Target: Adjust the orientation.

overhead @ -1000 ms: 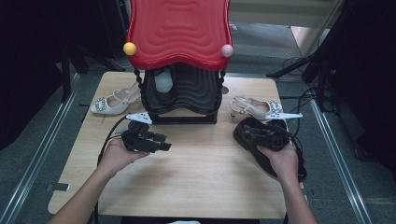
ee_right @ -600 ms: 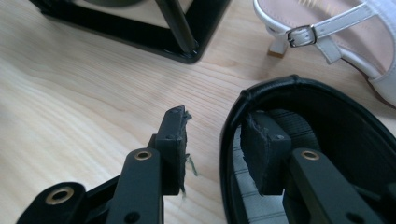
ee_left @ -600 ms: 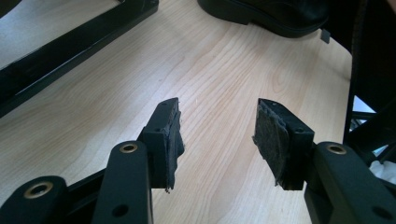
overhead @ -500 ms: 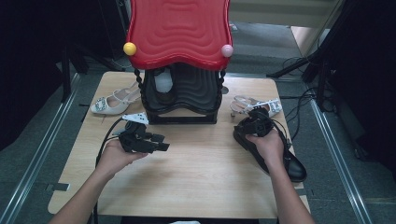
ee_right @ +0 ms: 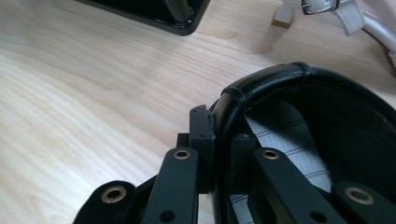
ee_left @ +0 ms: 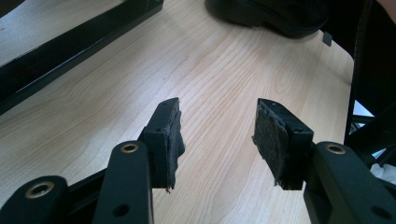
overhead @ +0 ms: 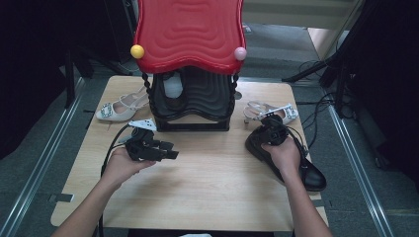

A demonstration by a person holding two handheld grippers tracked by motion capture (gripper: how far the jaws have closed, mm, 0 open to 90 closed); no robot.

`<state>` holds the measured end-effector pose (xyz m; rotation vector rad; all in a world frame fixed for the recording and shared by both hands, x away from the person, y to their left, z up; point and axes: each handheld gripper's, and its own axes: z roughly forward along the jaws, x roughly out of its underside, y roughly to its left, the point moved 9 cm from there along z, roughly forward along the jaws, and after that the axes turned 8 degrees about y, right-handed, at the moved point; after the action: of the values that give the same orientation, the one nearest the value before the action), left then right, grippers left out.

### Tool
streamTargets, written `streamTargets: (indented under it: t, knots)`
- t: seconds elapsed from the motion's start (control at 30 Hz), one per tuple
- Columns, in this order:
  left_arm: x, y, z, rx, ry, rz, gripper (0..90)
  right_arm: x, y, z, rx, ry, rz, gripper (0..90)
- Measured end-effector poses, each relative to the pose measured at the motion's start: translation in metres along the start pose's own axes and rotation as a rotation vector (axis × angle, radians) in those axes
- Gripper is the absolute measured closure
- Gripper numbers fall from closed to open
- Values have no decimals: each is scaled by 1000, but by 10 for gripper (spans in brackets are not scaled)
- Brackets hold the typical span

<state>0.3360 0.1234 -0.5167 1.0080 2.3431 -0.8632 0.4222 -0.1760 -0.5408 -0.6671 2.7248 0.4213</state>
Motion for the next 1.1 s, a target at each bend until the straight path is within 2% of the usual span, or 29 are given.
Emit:
streamTargets:
  t: [0.13, 0.2, 0.3, 0.47, 0.5, 0.57, 0.6, 0.63, 0.67, 0.7, 0.8, 0.87, 0.9, 0.93, 0.97, 1.07, 1.1]
  knots:
    - [0, 0, 0, 1, -1, 0, 514, 6, 4, -12, -17, -27, -20, 858]
    - [0, 0, 0, 0, -1, -2, 515, 10, 8, -22, 1, -41, -43, 860]
    - [0, 0, 0, -1, -2, -5, 515, 11, 12, -27, -18, -48, -46, 861]
    - [-1, 1, 0, -2, -6, -8, 516, 9, 24, -38, -41, -54, -79, 861]
    - [-1, 1, -1, -5, -8, -7, 516, 5, 33, -42, -55, -55, -104, 861]
    - [-1, 1, -1, -2, -8, -8, 517, 4, 38, -43, -57, -54, -111, 861]
    - [-1, 1, -2, -5, -11, -9, 520, 0, 50, -45, -54, -47, -142, 860]
    - [-1, 2, -3, -7, -15, -8, 521, -2, 56, -45, -50, -48, -164, 860]
    - [-1, 2, -3, -7, -15, -8, 522, -2, 56, -45, -50, -48, -164, 860]
    - [-2, 2, -4, -8, -19, -9, 522, -5, 63, -45, -47, -48, -181, 860]
    - [-2, 3, -6, -7, -22, -11, 524, -12, 82, -42, -62, -37, -224, 860]
    - [-1, 4, -7, -10, -25, -13, 524, -19, 104, -36, -72, -18, -267, 860]
    - [-1, 4, -7, -9, -27, -13, 524, -19, 104, -36, -72, -18, -267, 860]
    - [-1, 5, -8, -7, -26, -13, 525, -20, 109, -35, -82, -13, -274, 861]
    - [-1, 5, -8, -12, -31, -16, 526, -24, 123, -31, -115, -9, -293, 860]
    - [-1, 8, -11, -19, -34, -19, 528, -28, 137, -26, -129, 3, -321, 860]
    - [-1, 9, -14, -15, -44, -28, 534, -30, 150, -20, -141, 20, -339, 861]
